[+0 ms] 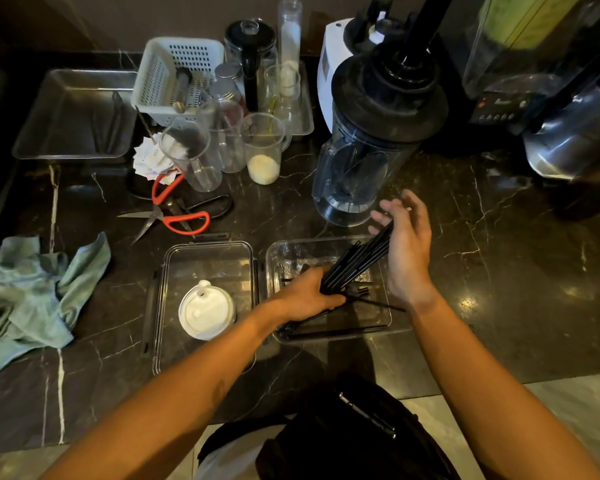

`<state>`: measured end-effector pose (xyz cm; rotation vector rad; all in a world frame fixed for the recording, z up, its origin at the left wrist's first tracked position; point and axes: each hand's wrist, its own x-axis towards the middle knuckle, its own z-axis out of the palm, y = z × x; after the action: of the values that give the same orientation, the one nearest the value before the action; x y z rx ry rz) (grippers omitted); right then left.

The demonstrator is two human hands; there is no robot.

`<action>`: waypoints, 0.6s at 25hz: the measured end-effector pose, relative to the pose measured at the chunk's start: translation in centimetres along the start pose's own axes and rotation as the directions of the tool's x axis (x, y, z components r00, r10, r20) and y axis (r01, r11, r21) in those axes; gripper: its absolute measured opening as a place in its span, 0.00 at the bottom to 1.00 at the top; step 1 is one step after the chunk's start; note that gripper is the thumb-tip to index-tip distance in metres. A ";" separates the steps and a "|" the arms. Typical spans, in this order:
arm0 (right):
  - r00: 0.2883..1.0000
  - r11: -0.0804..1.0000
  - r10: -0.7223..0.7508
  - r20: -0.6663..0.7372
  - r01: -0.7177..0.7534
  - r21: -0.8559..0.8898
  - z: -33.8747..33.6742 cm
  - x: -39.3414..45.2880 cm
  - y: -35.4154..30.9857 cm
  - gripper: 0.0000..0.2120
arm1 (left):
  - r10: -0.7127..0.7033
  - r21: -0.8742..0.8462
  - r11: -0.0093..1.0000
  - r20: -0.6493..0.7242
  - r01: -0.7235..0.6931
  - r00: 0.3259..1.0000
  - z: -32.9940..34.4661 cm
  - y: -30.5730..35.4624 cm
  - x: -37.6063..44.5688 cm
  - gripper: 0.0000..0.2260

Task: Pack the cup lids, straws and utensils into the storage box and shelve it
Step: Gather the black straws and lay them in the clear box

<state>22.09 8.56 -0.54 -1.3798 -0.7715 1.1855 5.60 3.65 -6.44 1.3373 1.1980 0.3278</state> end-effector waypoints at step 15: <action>0.797 0.096 0.447 0.407 0.409 -0.907 -5.0 -1.8 3.5 0.25 | -0.047 -0.310 0.949 -0.323 -0.059 0.945 -0.3 0.5 -0.7 0.03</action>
<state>25.69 4.63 -4.01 -2.0823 -2.4841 1.0643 5.24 3.42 -5.65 1.0291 1.3485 0.7396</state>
